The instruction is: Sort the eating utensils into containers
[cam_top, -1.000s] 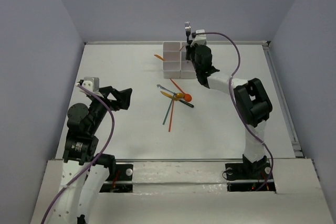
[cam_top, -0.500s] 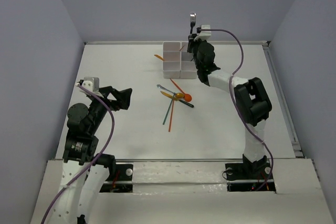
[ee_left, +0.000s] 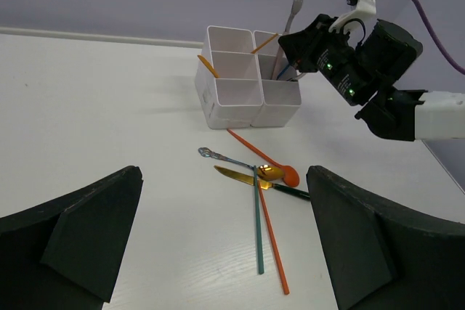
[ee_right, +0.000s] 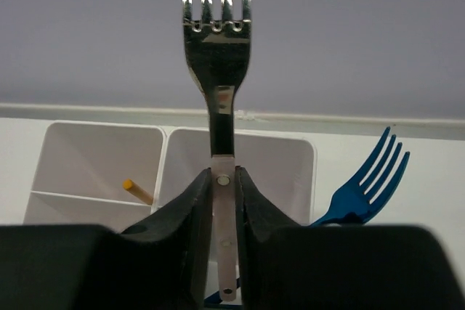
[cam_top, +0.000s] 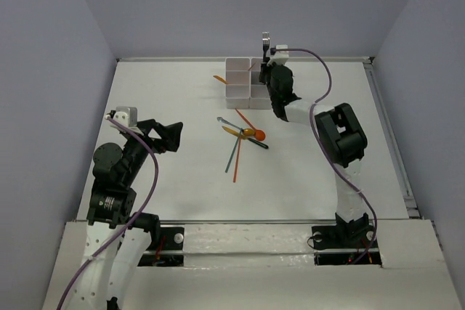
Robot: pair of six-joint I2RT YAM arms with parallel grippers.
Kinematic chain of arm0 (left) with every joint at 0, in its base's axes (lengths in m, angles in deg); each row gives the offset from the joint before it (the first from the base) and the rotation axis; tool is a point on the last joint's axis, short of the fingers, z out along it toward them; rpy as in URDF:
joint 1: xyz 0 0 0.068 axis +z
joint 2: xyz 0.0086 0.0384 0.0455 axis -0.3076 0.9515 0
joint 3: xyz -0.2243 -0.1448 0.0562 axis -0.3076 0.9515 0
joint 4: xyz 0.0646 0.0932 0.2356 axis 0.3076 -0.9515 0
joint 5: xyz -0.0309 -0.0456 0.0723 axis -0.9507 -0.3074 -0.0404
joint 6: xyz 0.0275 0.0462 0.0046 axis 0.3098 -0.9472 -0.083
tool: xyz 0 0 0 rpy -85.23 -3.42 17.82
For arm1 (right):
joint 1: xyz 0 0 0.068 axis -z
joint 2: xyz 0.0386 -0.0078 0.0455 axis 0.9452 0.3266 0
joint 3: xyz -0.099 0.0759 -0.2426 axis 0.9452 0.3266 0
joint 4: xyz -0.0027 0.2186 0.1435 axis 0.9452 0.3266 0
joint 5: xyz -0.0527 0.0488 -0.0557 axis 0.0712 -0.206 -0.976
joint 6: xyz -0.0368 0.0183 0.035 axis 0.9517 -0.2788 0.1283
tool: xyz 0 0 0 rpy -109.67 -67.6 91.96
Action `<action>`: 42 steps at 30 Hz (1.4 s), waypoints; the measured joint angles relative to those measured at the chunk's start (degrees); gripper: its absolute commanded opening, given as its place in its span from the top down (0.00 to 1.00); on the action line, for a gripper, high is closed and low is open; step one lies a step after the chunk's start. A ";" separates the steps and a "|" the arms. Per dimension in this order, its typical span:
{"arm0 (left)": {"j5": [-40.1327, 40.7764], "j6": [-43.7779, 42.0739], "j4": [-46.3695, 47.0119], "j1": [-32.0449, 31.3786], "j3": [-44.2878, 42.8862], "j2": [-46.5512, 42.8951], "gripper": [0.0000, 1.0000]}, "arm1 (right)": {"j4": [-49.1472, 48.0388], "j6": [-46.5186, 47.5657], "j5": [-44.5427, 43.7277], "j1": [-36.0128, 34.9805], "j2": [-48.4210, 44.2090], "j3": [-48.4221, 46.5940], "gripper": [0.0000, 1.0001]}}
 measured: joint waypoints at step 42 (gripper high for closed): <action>0.02 0.02 0.00 1.25 0.00 -1.05 0.01 | 56.68 -21.29 6.43 -26.27 -22.67 20.94 0.48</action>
